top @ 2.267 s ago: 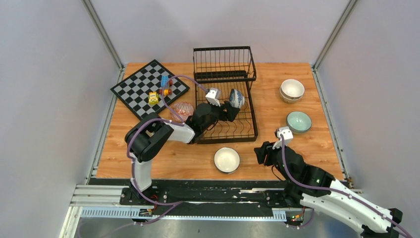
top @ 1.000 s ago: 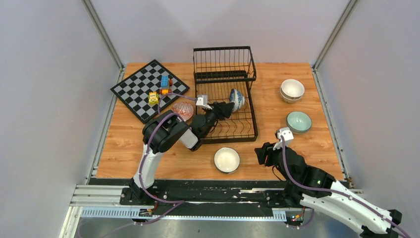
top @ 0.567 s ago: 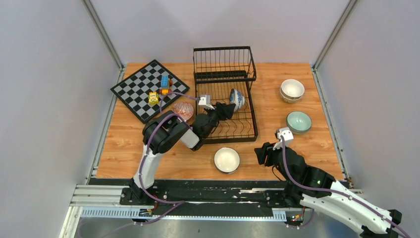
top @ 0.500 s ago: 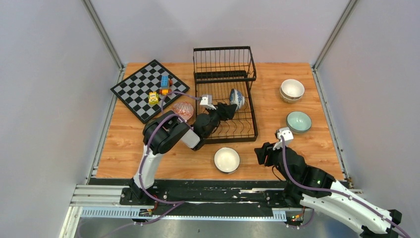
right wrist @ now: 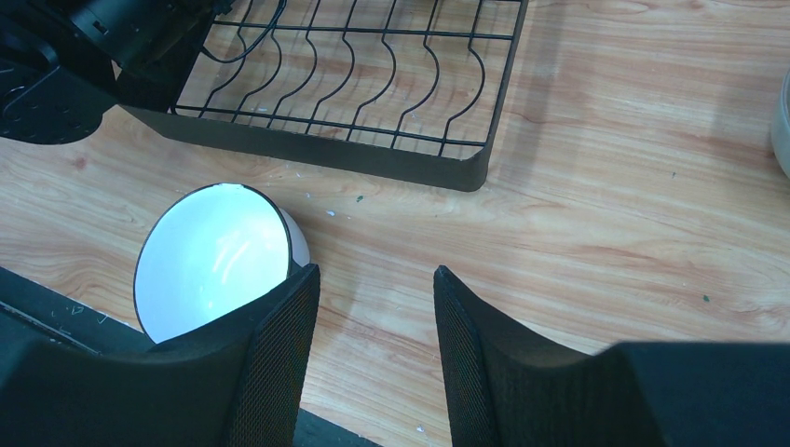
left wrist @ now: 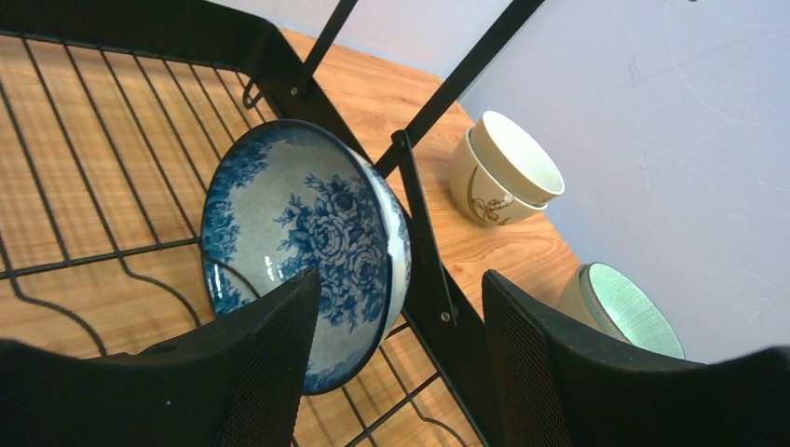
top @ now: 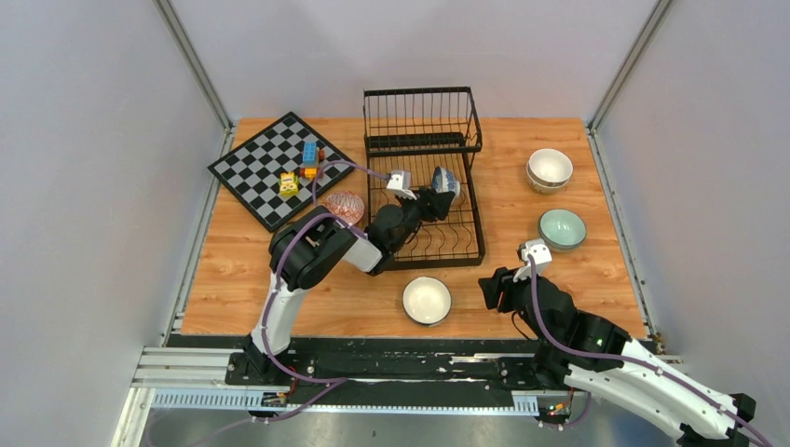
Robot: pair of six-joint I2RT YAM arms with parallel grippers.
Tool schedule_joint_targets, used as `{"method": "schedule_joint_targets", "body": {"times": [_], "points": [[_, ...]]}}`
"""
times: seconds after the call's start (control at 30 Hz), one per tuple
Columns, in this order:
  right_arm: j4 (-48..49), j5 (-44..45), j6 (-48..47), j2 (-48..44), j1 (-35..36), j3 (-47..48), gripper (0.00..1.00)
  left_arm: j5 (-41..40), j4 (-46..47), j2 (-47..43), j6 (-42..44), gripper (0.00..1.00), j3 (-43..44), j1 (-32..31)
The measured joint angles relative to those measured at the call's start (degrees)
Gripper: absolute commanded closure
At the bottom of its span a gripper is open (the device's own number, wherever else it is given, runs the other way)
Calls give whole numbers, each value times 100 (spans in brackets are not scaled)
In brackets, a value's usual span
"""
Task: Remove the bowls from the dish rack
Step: Pick up the bowl from the dish rack.
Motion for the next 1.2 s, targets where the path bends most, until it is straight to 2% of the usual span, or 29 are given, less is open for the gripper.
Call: {"method": "schedule_joint_targets", "body": {"times": [0.23,0.63,1.07,1.2], "points": [[0,2,0,0,0,0,48,208,-245,9,122,37,225,2],[0,2,-2,0,0,0,48,570,-313,129,94,50,240,52],[0,7,-2,0,0,0,48,807,-372,254,22,75,361,140],[0,7,-2,0,0,0,48,852,-372,256,28,89,372,166]]}}
